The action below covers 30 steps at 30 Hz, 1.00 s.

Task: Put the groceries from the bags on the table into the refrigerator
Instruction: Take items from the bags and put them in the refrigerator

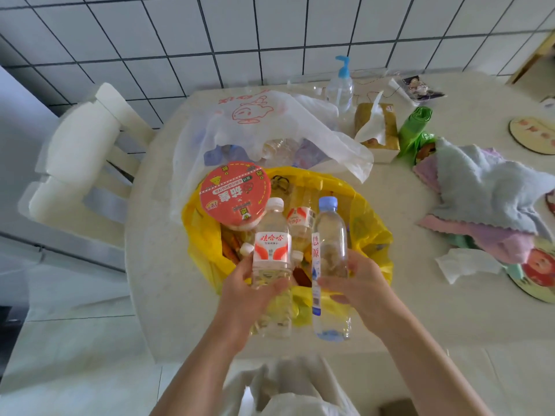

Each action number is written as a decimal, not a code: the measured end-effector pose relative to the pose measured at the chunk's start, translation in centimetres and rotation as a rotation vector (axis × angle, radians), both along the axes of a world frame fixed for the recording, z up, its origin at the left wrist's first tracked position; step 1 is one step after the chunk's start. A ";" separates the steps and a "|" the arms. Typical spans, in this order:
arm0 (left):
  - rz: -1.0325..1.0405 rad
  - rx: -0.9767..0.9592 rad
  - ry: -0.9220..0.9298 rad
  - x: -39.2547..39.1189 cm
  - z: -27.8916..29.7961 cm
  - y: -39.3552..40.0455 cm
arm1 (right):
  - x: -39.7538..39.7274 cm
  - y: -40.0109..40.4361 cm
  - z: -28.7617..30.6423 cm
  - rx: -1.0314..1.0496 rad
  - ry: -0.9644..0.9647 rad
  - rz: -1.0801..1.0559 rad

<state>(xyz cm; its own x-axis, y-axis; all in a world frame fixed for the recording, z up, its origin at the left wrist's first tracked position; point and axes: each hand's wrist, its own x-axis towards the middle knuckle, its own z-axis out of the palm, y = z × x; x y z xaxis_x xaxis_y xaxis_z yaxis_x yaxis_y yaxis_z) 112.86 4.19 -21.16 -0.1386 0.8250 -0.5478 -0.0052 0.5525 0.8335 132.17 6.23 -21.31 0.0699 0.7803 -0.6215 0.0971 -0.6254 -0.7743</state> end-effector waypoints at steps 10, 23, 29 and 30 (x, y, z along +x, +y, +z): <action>-0.208 0.053 -0.212 -8.4 1.6 -10.0 | -7.6 -12.5 3.5 -0.007 0.588 -0.195; -0.175 0.028 -0.529 -16.3 1.8 -23.0 | -15.0 -26.7 6.2 0.062 0.259 -0.178; -0.086 0.027 -0.523 -16.8 2.6 -30.4 | -16.2 -32.0 5.7 0.043 0.219 -0.064; -0.054 0.021 -0.497 -16.6 2.7 -32.0 | -16.3 -33.1 5.7 0.042 0.218 -0.044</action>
